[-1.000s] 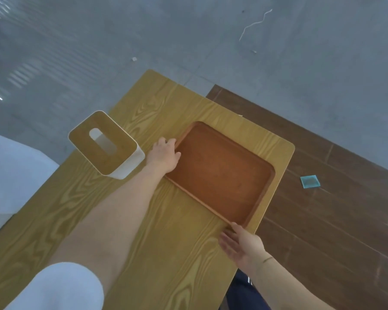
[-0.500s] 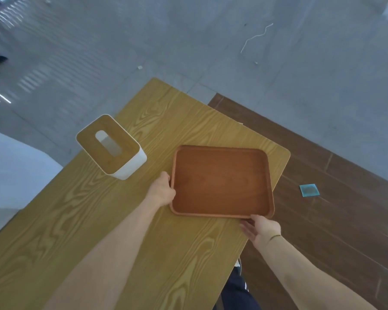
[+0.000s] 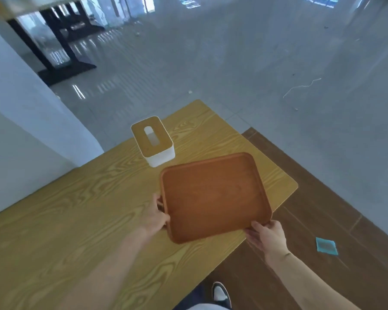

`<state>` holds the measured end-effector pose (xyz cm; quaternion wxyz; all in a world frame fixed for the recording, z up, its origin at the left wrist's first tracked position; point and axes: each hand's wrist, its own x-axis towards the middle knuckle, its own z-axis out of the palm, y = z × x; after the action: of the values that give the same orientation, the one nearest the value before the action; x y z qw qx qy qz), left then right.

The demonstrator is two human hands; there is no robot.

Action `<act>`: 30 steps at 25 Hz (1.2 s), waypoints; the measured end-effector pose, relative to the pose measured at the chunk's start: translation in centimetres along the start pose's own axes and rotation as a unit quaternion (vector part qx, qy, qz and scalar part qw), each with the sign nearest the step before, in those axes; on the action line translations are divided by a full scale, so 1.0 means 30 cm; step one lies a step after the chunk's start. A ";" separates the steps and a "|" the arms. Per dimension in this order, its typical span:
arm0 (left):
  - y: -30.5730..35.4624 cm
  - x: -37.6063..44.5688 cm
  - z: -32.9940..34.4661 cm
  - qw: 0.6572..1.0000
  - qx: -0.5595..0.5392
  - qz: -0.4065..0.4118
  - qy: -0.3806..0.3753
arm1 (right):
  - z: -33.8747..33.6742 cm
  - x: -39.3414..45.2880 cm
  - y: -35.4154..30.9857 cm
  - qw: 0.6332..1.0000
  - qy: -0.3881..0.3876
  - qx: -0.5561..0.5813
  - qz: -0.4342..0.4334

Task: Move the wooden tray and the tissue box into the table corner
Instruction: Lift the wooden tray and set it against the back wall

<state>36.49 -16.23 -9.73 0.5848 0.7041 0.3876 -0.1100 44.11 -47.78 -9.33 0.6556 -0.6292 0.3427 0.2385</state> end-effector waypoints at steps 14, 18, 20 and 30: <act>-0.394 -0.704 -0.301 0.936 -0.154 -0.004 0.318 | 0.309 -0.245 0.156 0.928 -0.291 -0.224 -0.058; -0.533 -0.857 -0.388 0.907 -0.176 -0.015 0.383 | 0.425 -0.357 0.259 0.887 -0.339 -0.305 -0.076; -0.612 -0.932 -0.443 0.893 -0.185 -0.025 0.409 | 0.481 -0.428 0.325 0.868 -0.357 -0.334 -0.088; -1.014 -1.210 -0.771 0.879 -0.157 -0.068 0.445 | 0.654 -0.829 0.728 0.836 -0.366 -0.395 -0.107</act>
<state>-15.44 -9.90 -3.35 0.4447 0.5493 0.6663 0.2379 14.59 -23.39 -5.65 0.4502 -0.7344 -0.1150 0.4948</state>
